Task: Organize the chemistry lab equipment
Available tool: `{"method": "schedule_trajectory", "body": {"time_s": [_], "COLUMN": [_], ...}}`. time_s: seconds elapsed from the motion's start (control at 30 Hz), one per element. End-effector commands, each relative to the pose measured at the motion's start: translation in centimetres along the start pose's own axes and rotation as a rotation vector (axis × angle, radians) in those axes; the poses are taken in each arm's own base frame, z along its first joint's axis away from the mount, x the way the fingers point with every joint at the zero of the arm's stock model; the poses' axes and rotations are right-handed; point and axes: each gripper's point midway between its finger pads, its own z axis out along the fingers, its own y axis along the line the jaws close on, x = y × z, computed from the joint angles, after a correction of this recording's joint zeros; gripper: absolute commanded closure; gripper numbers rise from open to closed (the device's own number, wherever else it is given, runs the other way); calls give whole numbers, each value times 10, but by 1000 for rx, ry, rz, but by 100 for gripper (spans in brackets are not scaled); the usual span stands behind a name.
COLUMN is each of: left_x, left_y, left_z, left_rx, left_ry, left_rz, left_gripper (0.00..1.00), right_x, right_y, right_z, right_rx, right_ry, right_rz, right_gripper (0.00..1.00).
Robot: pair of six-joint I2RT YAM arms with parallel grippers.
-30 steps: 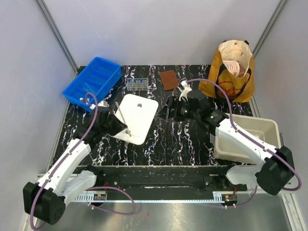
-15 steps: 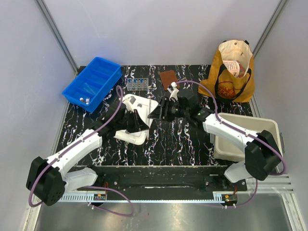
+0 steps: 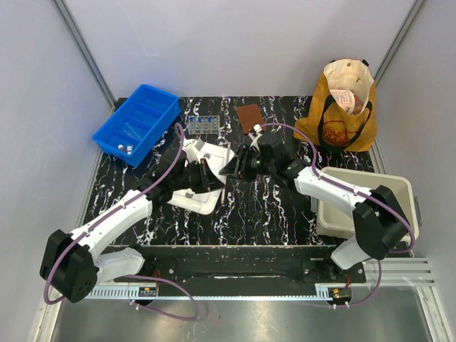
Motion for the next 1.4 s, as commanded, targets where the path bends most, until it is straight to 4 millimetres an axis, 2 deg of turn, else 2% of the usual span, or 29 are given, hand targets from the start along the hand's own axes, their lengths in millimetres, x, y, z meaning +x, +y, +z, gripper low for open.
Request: {"method": "schedule_trajectory", "body": {"time_s": [0.0, 0.1, 0.3, 0.43, 0.47, 0.6, 0.7, 0.77, 0.8, 0.9, 0.97, 1.0, 1.07, 1.13, 1.23, 1.3, 1.37], "left_x": [-9, -8, -5, -4, -4, -6, -8, -10, -13, -18, -24, -24, -28, -31, -33, -32, -32], "left_y": [-20, -21, -23, -25, -26, -33, -37, -38, -40, -43, -43, -42, -29, -8, 18, 30, 34], "left_z": [0, 1, 1, 0, -2, -9, -21, -30, -35, -50, -61, -66, -74, -80, -89, -94, -100], "left_rx": [89, 96, 112, 122, 127, 136, 132, 116, 113, 83, 53, 33, -38, -140, -270, -324, -347], "left_ry": [-27, -17, -9, -5, -6, -11, -28, -50, -65, -84, -112, -124, -162, -203, -235, -239, -252], "left_rz": [47, 48, 44, 45, 49, 73, 116, 146, 165, 218, 255, 271, 301, 319, 358, 370, 371], "left_gripper": [100, 100, 100, 91, 87, 48, 26, 6, 1, 1, 1, 1, 1, 1, 1, 1, 1], "right_x": [-17, -21, -25, -28, -28, -35, -46, -52, -54, -66, -75, -83, -94, -105, -118, -122, -121], "right_y": [20, 26, 29, 29, 30, 28, 25, 26, 25, 24, 26, 21, 22, 21, 13, 5, -10], "right_z": [1, -1, -3, -7, -8, -14, -20, -26, -30, -42, -55, -63, -81, -101, -137, -165, -197], "right_rx": [-54, -85, -100, -97, -93, -60, -8, 23, 46, 84, 103, 147, 189, 221, 292, 360, 447], "right_ry": [-73, -99, -122, -150, -152, -189, -243, -264, -271, -339, -386, -422, -477, -522, -596, -640, -683], "right_rz": [-5, -11, -6, 3, 0, -17, -30, -46, -52, -61, -65, -71, -76, -73, -57, -50, -27], "right_gripper": [57, 64, 87, 95, 96, 96, 96, 96, 96, 96, 96, 97, 98, 98, 99, 99, 99]}}
